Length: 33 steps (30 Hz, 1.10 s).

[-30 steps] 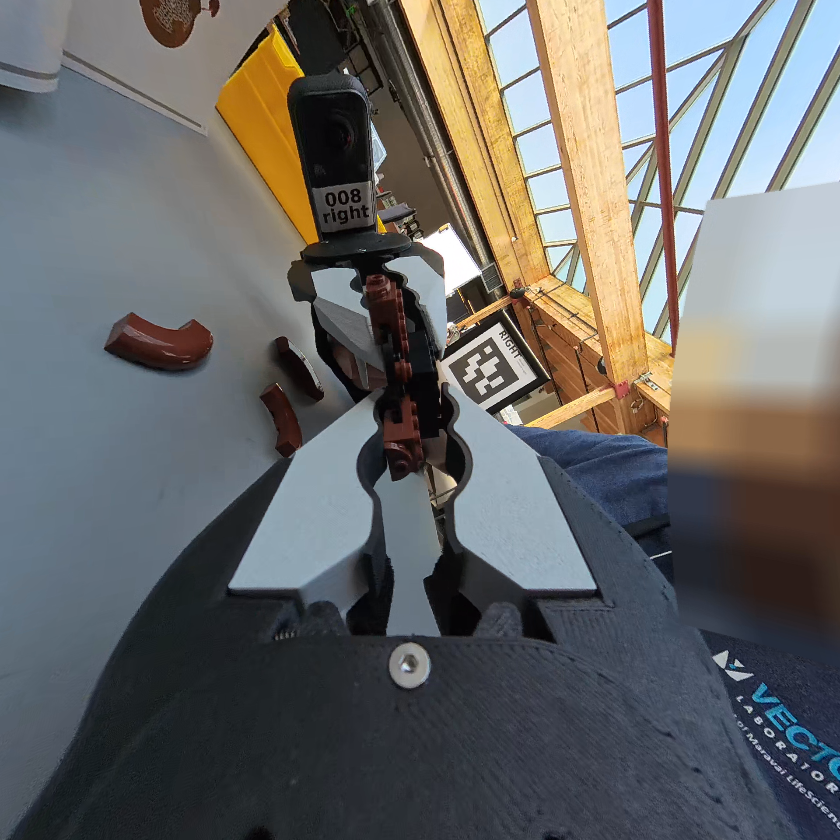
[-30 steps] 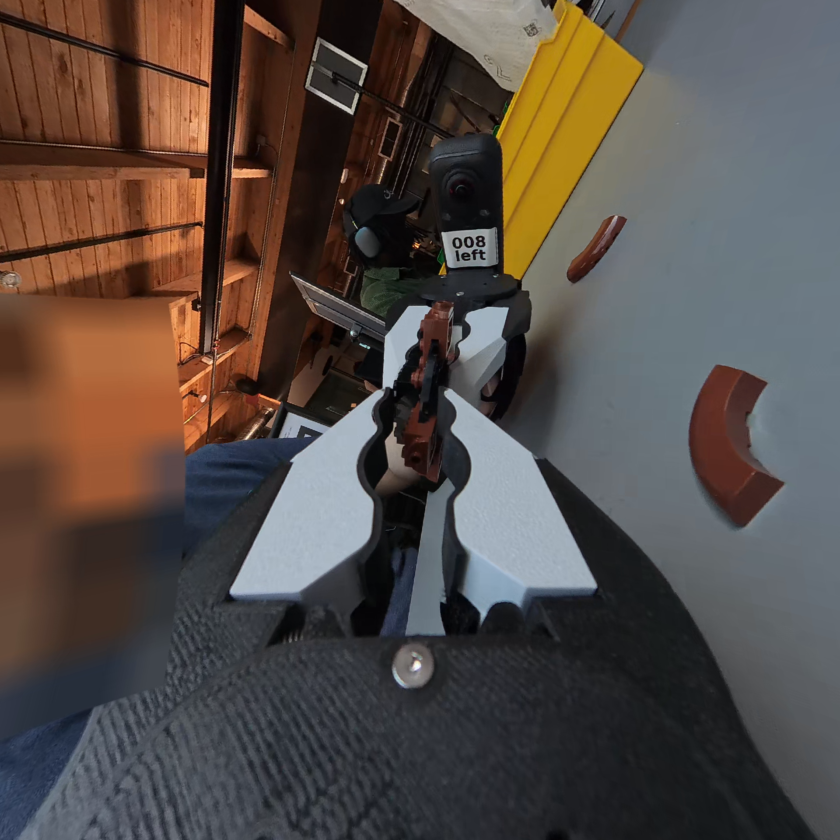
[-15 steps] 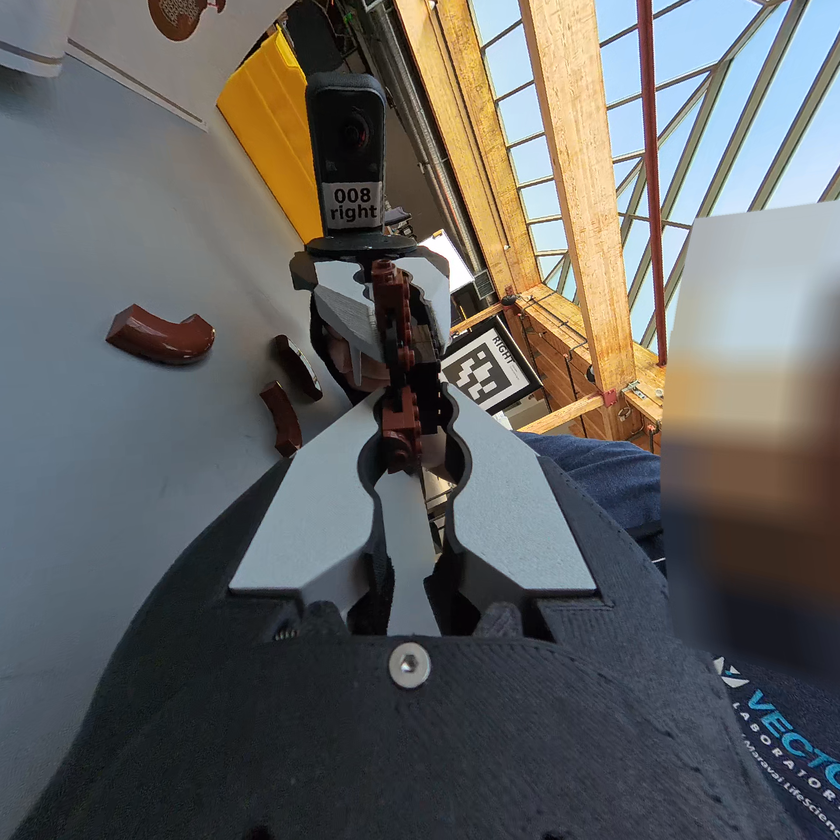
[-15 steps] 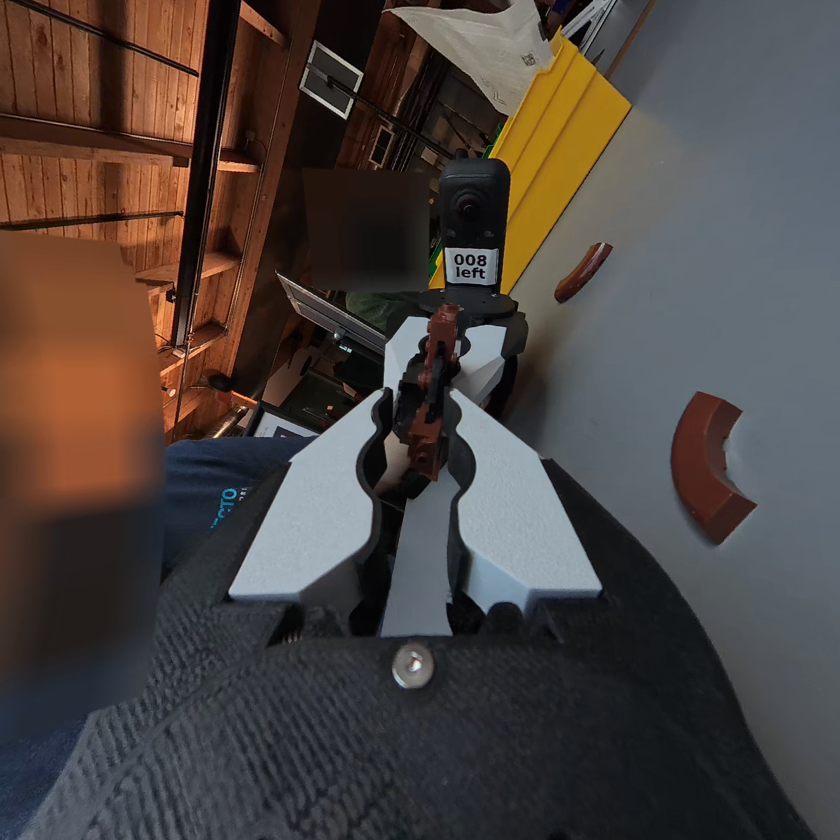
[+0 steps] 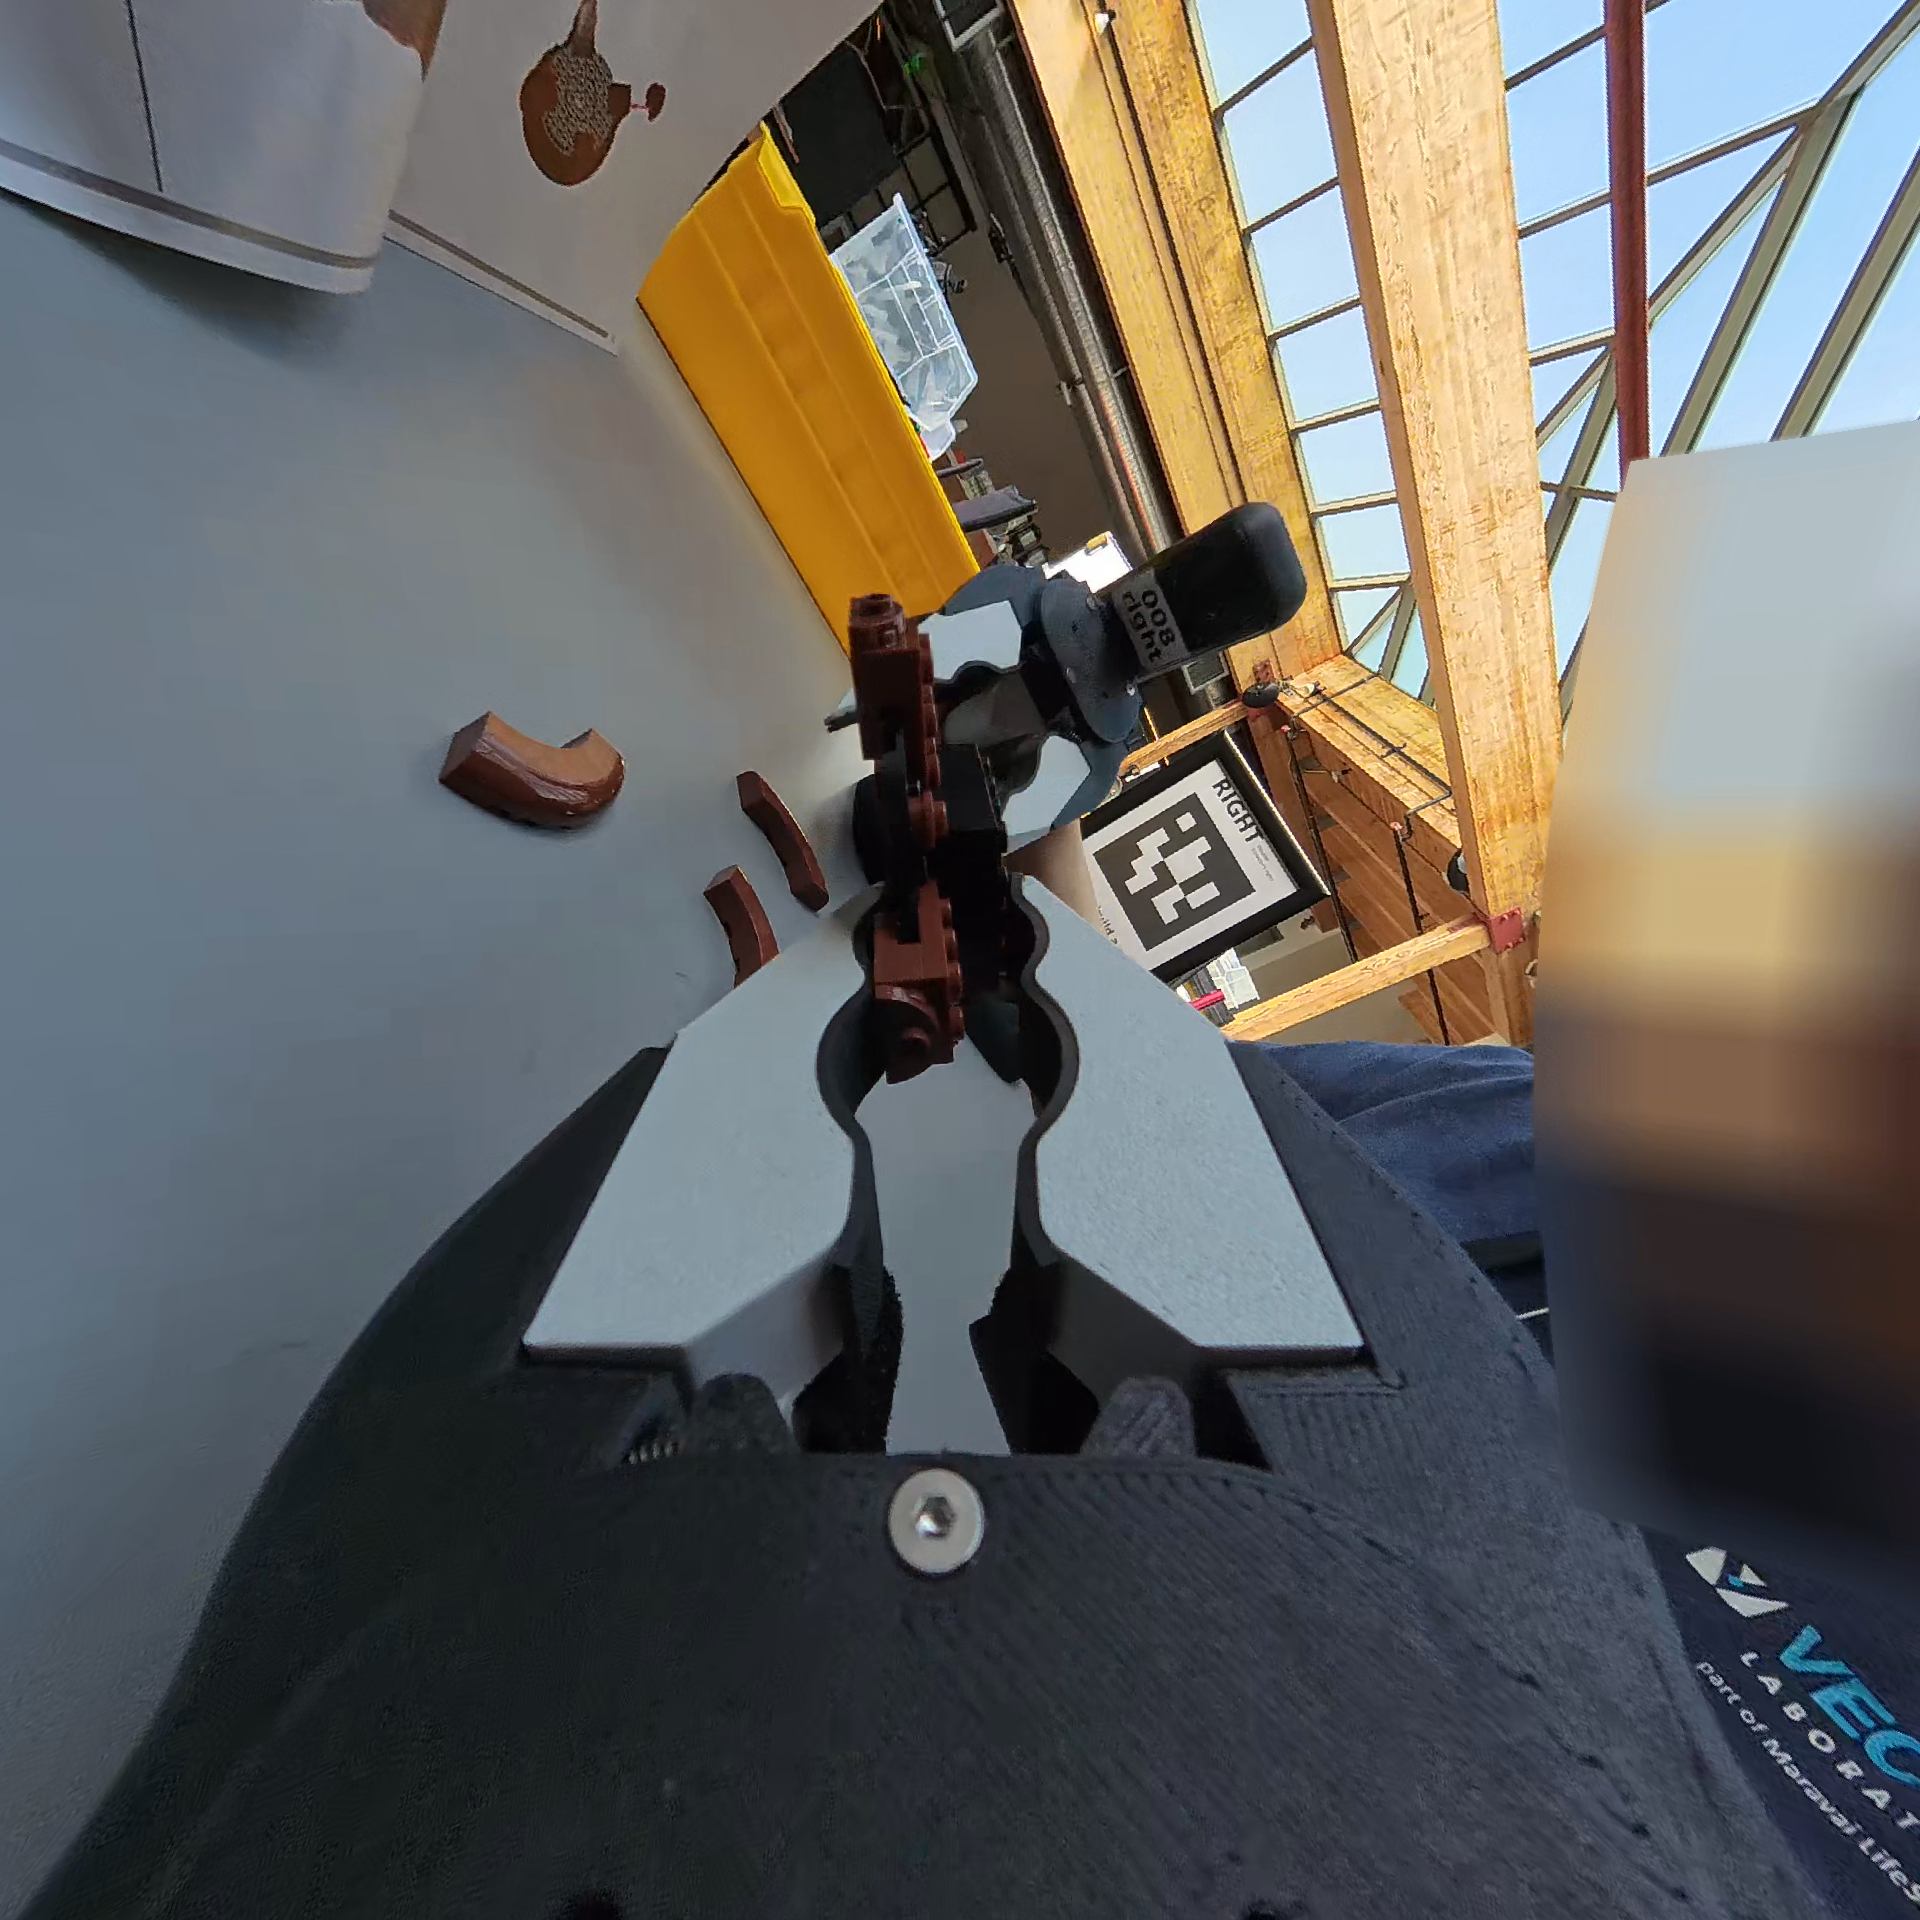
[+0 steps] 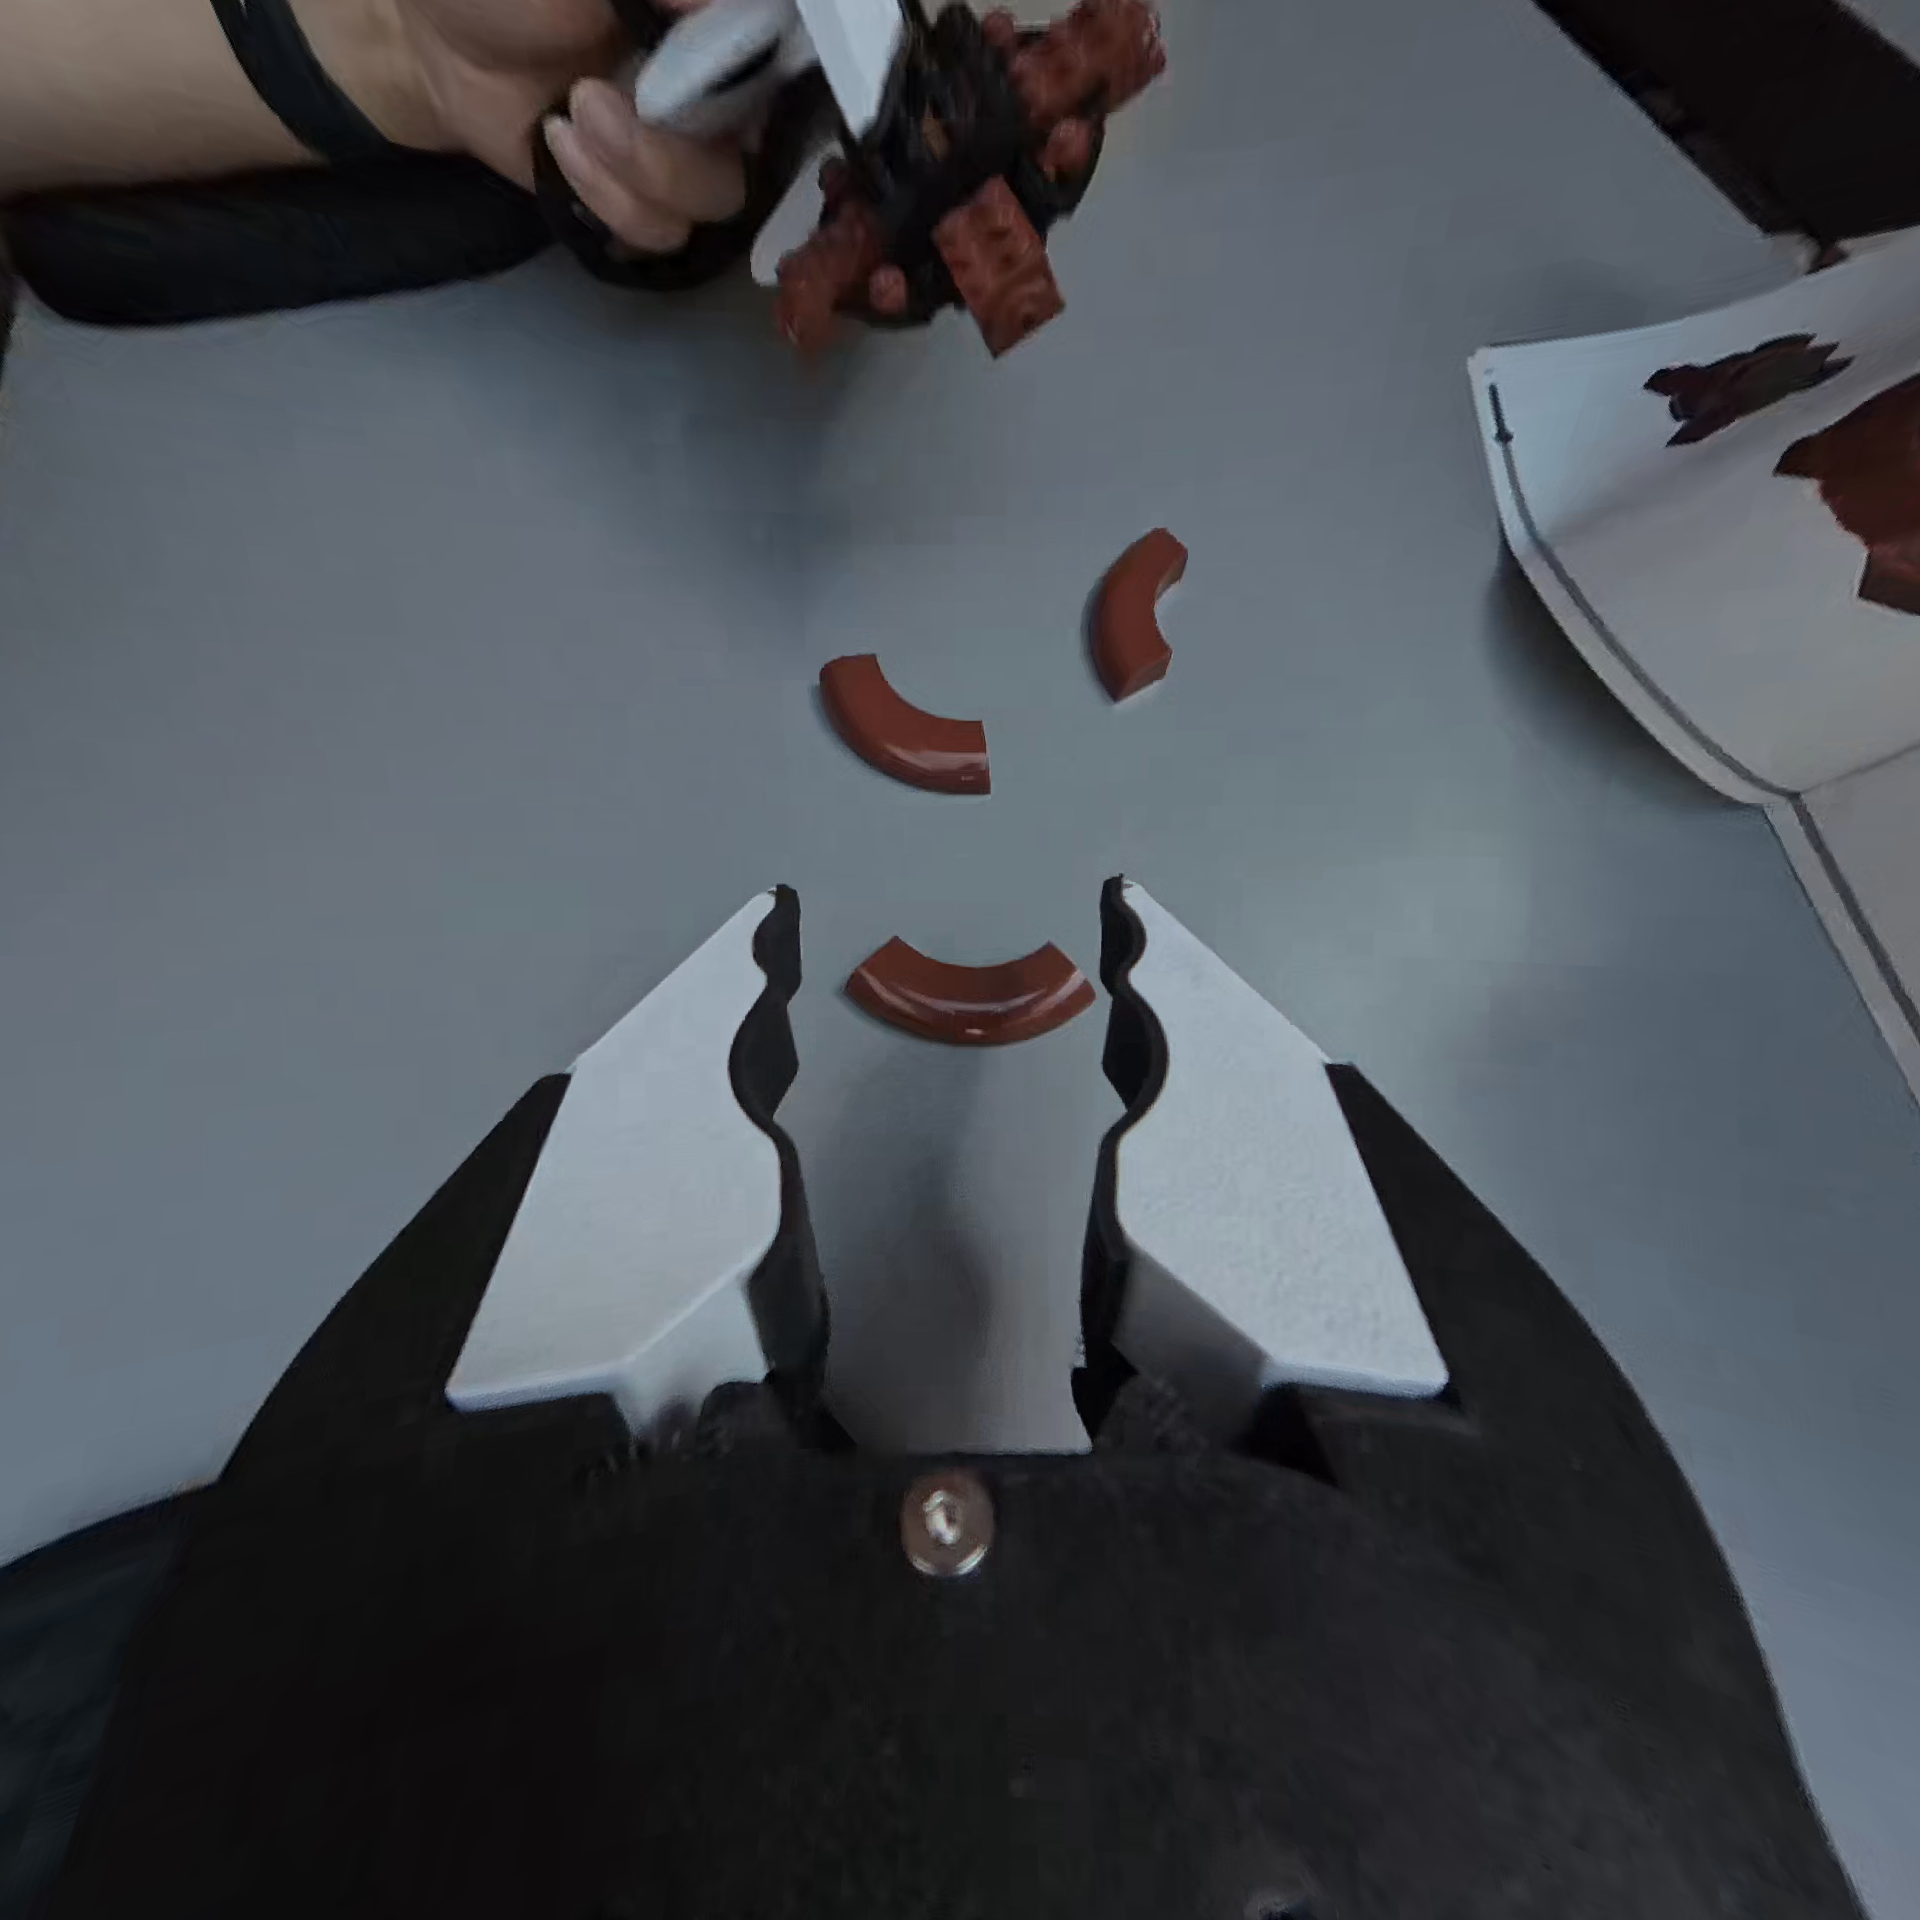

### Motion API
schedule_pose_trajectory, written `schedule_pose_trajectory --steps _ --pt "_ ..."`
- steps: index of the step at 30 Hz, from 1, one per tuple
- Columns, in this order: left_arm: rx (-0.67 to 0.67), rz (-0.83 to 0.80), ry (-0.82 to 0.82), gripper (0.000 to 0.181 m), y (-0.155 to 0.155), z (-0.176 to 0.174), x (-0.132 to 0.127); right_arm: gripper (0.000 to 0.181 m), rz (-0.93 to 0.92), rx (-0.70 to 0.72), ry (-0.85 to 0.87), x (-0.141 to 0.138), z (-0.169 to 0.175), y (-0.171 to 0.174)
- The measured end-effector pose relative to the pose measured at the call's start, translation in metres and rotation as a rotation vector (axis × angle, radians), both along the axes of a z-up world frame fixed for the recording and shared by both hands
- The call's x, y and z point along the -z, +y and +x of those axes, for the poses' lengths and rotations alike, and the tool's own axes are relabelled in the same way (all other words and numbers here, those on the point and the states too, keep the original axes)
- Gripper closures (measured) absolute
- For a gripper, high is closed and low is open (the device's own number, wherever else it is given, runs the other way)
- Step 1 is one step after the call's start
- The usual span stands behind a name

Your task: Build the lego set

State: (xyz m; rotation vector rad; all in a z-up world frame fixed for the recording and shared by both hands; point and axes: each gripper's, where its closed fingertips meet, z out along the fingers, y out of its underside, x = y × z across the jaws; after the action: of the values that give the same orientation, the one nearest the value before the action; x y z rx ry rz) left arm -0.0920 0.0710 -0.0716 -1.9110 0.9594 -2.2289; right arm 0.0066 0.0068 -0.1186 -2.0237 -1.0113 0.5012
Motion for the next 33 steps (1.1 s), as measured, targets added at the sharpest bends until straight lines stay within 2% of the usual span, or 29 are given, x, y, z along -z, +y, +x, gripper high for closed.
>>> schedule_pose_trajectory --steps 2,4,13,25,33 --pt "0.006 -0.013 -0.012 0.164 0.001 -0.001 -0.003 0.122 -0.001 0.014 -0.093 0.018 0.008 -0.002" --pt "0.006 -0.016 -0.021 0.164 0.002 -0.002 -0.005 0.119 -0.056 0.012 -0.065 0.024 0.006 -0.003" --pt "0.000 -0.017 -0.013 0.164 0.004 -0.002 -0.002 0.110 -0.087 0.073 -0.085 0.030 0.009 0.003" --pt "0.008 -0.031 -0.004 0.164 0.002 -0.002 0.000 0.125 -0.099 0.068 -0.129 0.035 0.008 0.000" --pt "0.011 -0.047 0.000 0.164 0.001 -0.001 0.002 0.125 -0.081 0.059 -0.160 0.035 0.008 0.000"
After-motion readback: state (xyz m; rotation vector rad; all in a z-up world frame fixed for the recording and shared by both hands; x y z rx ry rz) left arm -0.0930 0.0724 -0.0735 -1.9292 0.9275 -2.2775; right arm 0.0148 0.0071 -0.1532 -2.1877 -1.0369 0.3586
